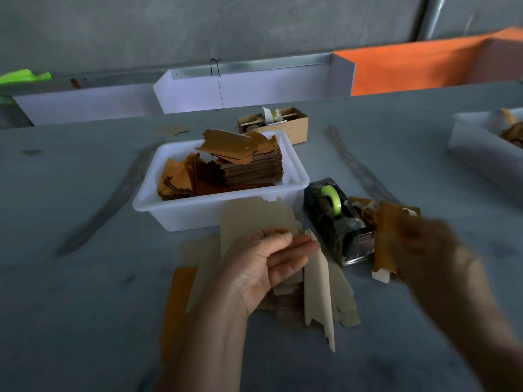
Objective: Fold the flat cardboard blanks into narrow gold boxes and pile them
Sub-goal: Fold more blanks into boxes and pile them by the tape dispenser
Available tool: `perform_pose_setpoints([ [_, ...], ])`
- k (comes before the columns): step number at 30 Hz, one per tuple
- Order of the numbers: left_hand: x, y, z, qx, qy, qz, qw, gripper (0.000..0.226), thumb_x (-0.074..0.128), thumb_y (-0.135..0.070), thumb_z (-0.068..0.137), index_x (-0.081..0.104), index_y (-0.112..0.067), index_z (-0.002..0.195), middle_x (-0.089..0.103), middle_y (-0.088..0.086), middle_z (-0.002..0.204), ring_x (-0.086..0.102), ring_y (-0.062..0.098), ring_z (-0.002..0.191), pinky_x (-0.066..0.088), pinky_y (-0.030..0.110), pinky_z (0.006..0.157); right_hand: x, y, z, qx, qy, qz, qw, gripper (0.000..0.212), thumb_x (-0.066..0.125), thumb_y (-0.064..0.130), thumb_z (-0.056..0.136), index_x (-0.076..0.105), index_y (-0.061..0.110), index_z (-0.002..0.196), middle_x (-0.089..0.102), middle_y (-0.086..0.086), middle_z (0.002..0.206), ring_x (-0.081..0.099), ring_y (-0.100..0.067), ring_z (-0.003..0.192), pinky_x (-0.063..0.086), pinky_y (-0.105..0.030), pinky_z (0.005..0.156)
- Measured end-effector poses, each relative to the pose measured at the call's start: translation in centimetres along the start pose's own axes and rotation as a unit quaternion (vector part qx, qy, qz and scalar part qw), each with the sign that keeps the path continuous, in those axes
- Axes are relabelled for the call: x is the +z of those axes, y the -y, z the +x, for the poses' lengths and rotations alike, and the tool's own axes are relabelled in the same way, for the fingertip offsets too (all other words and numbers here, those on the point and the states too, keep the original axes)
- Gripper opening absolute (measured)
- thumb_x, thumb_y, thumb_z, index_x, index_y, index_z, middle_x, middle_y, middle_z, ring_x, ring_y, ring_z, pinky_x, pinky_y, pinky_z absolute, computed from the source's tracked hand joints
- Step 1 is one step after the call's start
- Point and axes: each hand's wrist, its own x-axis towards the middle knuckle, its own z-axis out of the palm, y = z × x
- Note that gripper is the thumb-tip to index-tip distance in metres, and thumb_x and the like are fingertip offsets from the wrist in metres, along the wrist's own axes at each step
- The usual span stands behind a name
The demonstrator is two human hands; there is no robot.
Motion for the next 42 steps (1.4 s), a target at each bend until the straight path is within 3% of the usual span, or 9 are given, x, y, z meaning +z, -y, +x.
perform_pose_setpoints([
  [7,0.1,-0.2,-0.4,-0.007,-0.013,-0.044,0.999,0.010,0.051,0.000,0.093,0.058,0.006,0.097,0.073,0.021,0.089,0.074,0.027,0.079,0.057,0.025,0.054,5.4,5.6,-8.3,-0.066,0.138,-0.018,0.988,0.105,0.089,0.054,0.032,0.063,-0.003,0.116,0.065,-0.019,0.101,0.065,-0.036,0.080,0.057,-0.043,0.057],
  [11,0.1,-0.2,-0.4,-0.007,-0.011,-0.047,0.999,0.012,0.051,0.000,0.093,0.057,0.007,0.101,0.073,0.022,0.091,0.073,0.028,0.081,0.058,0.027,0.055,5.7,4.8,-7.9,-0.133,0.066,-0.041,0.988,0.072,0.094,0.023,0.041,0.069,-0.001,0.105,0.070,-0.019,0.098,0.069,-0.037,0.077,0.057,-0.039,0.056],
  [14,0.1,-0.1,-0.3,-0.001,-0.020,-0.046,0.999,0.013,0.052,-0.003,0.093,0.056,0.006,0.102,0.072,0.023,0.093,0.073,0.029,0.082,0.058,0.027,0.057,4.9,4.5,-7.0,-0.101,-0.027,0.025,0.994,0.035,0.059,0.008,0.076,0.068,-0.006,0.107,0.070,-0.019,0.102,0.069,-0.037,0.084,0.058,-0.042,0.061],
  [22,0.5,-0.5,-0.3,-0.004,0.008,0.056,0.998,0.052,0.070,-0.053,0.065,0.076,-0.007,0.090,0.074,0.016,0.097,0.073,0.023,0.083,0.059,0.031,0.066,3.2,6.0,-5.7,-0.173,-0.142,0.083,0.971,0.039,0.049,0.013,0.088,0.056,0.002,0.124,0.053,-0.012,0.134,0.043,-0.030,0.130,0.045,-0.046,0.097],
  [28,0.1,0.0,0.2,0.006,-0.061,0.080,0.995,0.020,0.069,-0.011,0.074,0.073,-0.007,0.094,0.074,0.015,0.094,0.071,0.023,0.081,0.055,0.033,0.067,5.1,6.5,-5.7,-0.249,-0.044,0.083,0.964,0.054,0.053,0.027,0.083,0.050,0.005,0.132,0.049,-0.015,0.136,0.042,-0.033,0.131,0.046,-0.049,0.096],
  [31,-0.2,0.0,0.2,0.010,-0.064,0.086,0.994,0.025,0.072,-0.008,0.067,0.073,-0.005,0.092,0.074,0.016,0.091,0.072,0.025,0.078,0.058,0.034,0.068,4.4,6.3,-6.2,-0.160,-0.001,0.166,0.973,0.076,0.054,0.057,0.079,0.039,0.007,0.134,0.046,-0.019,0.139,0.044,-0.029,0.127,0.043,-0.040,0.099],
  [34,-0.2,0.0,0.1,0.020,-0.061,0.114,0.991,0.032,0.076,-0.014,0.058,0.074,-0.006,0.088,0.074,0.015,0.091,0.071,0.028,0.083,0.057,0.040,0.077,2.4,6.3,-4.9,0.100,0.056,0.326,0.938,0.067,0.056,0.071,0.073,0.046,0.033,0.127,0.056,0.007,0.120,0.058,-0.006,0.100,0.053,-0.029,0.079],
  [37,0.3,0.0,-0.4,0.041,-0.078,0.158,0.984,0.036,0.079,-0.021,0.052,0.075,-0.009,0.086,0.075,0.012,0.090,0.071,0.030,0.088,0.054,0.047,0.087,2.3,5.5,-3.5,0.242,0.171,0.453,0.841,0.031,0.070,0.036,0.073,0.063,0.028,0.102,0.071,0.004,0.085,0.066,-0.007,0.075,0.052,-0.020,0.057],
  [42,0.6,-1.3,-1.1,0.087,-0.074,0.140,0.983,0.018,0.068,-0.015,0.079,0.072,-0.013,0.096,0.074,0.011,0.098,0.069,0.029,0.095,0.052,0.050,0.090,2.7,6.0,-1.7,0.227,0.155,0.518,0.810,0.006,0.071,0.020,0.072,0.071,0.016,0.077,0.071,-0.004,0.073,0.067,-0.013,0.067,0.050,-0.017,0.052],
])
